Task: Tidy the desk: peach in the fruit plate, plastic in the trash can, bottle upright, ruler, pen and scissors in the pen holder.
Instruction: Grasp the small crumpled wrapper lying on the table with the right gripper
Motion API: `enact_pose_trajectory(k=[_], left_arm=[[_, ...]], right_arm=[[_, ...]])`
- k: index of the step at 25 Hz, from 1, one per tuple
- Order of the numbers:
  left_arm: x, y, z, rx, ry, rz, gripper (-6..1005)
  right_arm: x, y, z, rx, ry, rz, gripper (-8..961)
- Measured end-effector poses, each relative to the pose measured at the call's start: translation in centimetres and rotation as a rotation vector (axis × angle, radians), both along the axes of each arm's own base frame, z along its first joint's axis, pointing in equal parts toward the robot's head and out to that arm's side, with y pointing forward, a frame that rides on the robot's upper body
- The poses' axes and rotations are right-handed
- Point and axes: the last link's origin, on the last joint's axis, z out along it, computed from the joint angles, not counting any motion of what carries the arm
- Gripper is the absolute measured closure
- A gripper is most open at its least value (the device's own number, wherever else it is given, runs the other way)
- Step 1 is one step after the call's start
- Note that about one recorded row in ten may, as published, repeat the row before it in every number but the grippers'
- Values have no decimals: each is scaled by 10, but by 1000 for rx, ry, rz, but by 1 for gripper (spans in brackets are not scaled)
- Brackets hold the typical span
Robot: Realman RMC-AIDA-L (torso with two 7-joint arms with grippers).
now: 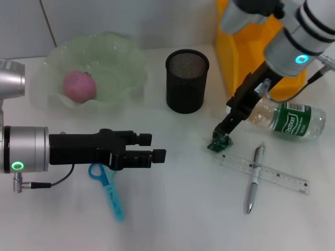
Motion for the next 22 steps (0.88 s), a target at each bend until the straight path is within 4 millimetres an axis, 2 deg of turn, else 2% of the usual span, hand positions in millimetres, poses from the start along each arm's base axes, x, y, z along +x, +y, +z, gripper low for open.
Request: enact_pose_trajectory(k=[9, 22], left_arm=[[1, 0, -1, -2, -6, 5, 268], [3, -1, -3, -6, -9, 2, 269]], right_arm=[[6, 2, -26, 12, -73, -45, 131], [17, 1, -42, 15, -82, -81, 178]])
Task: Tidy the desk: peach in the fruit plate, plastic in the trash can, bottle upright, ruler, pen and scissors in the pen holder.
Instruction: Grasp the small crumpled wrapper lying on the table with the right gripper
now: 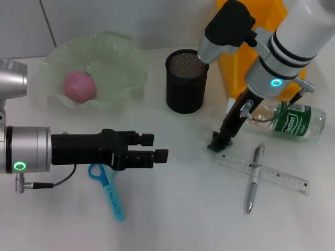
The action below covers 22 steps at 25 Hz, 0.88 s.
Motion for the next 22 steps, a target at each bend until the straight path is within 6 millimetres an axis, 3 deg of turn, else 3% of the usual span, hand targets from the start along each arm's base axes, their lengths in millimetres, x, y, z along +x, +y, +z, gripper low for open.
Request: enact_pose_trajectory(k=[22], left_arm=[[-4, -2, 0, 4, 4, 3, 270]], right_arm=[[5, 3, -15, 4, -22, 20, 259]])
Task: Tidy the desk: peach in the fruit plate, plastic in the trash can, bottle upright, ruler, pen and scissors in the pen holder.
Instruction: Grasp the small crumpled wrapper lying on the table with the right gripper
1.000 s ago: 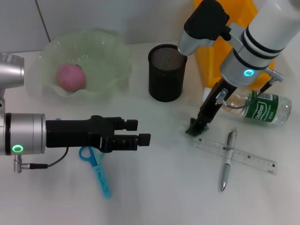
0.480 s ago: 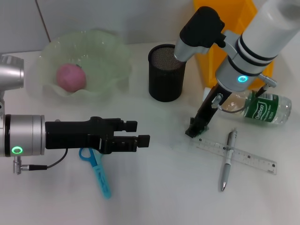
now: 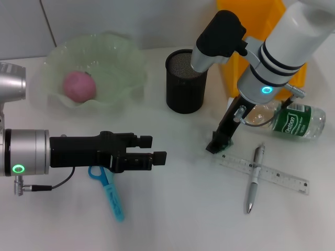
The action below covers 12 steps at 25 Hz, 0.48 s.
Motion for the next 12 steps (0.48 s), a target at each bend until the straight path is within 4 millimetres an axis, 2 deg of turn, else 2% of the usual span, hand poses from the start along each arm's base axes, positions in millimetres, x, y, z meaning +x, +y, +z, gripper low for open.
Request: enact_pose_trajectory(k=[12], left_arm=[[-2, 1, 0, 10, 7, 4, 271]], right_arm=[[1, 1, -3, 5, -5, 0, 303]])
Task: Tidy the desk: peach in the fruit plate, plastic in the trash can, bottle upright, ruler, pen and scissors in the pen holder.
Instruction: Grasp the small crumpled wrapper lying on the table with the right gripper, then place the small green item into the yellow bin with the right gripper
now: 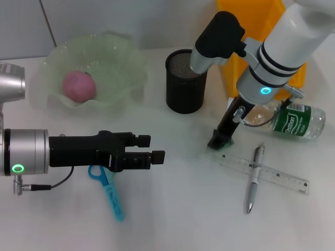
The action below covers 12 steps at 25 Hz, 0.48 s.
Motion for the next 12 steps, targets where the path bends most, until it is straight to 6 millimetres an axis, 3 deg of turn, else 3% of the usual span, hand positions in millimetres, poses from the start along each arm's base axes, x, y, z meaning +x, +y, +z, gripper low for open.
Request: enact_pose_trajectory(k=[5, 12], left_arm=[[0, 1, 0, 4, 2, 1, 271], [0, 3, 1, 11, 6, 0, 271]], right_arm=[[1, 0, -2, -4, -2, -3, 510], [0, 2, -1, 10, 0, 6, 561]])
